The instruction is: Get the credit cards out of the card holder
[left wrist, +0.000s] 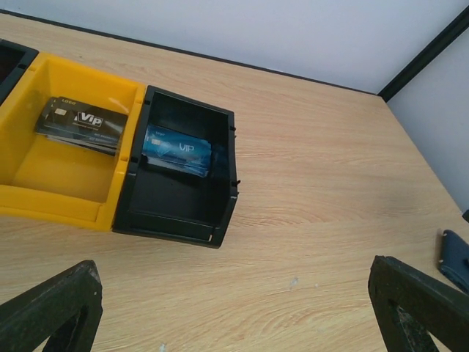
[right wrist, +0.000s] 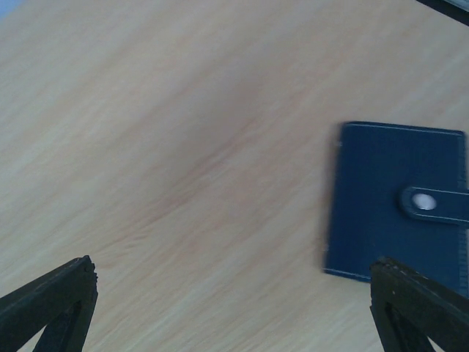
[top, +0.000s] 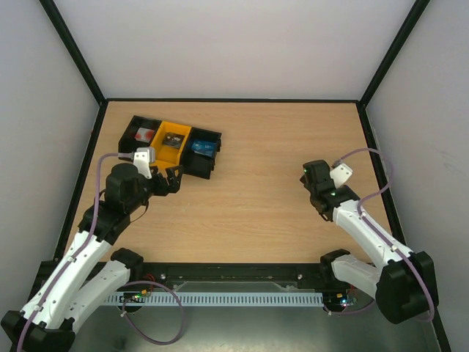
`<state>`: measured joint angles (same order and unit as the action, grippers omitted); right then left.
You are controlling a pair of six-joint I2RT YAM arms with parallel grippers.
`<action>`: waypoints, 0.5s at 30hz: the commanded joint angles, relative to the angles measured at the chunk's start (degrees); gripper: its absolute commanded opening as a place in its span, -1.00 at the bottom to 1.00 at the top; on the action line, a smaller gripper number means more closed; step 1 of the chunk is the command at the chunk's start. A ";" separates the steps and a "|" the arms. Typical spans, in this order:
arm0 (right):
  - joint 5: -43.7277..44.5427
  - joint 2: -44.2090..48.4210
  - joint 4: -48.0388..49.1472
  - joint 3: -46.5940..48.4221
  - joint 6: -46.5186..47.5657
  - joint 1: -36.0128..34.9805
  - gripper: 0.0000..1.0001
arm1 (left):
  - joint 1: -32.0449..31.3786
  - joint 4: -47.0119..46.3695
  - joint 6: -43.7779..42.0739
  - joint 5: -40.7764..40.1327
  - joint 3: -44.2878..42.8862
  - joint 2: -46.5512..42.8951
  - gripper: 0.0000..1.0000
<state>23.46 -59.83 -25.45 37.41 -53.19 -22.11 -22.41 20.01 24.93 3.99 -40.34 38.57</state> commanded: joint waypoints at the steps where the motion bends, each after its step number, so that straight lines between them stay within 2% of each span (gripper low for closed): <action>1: -0.02 0.59 -0.84 -3.49 -2.63 6.45 0.95 | 0.23 -0.69 -1.46 -1.42 1.25 -0.14 1.00; 7: 1.45 -1.71 2.77 -5.67 -1.69 15.16 0.95 | 0.24 -0.49 -2.16 -1.90 2.01 -1.29 1.00; 11: -2.64 -4.03 9.20 -7.88 0.42 21.39 0.96 | 0.19 -0.52 -2.24 -1.68 2.18 -1.56 1.00; 15: -5.18 -8.21 12.84 -8.14 3.55 24.49 0.96 | 0.18 -0.25 -2.50 -1.49 2.19 -1.86 1.00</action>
<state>20.23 -64.84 -18.28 30.02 -52.66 0.10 -22.41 20.10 23.42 2.83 -38.87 37.39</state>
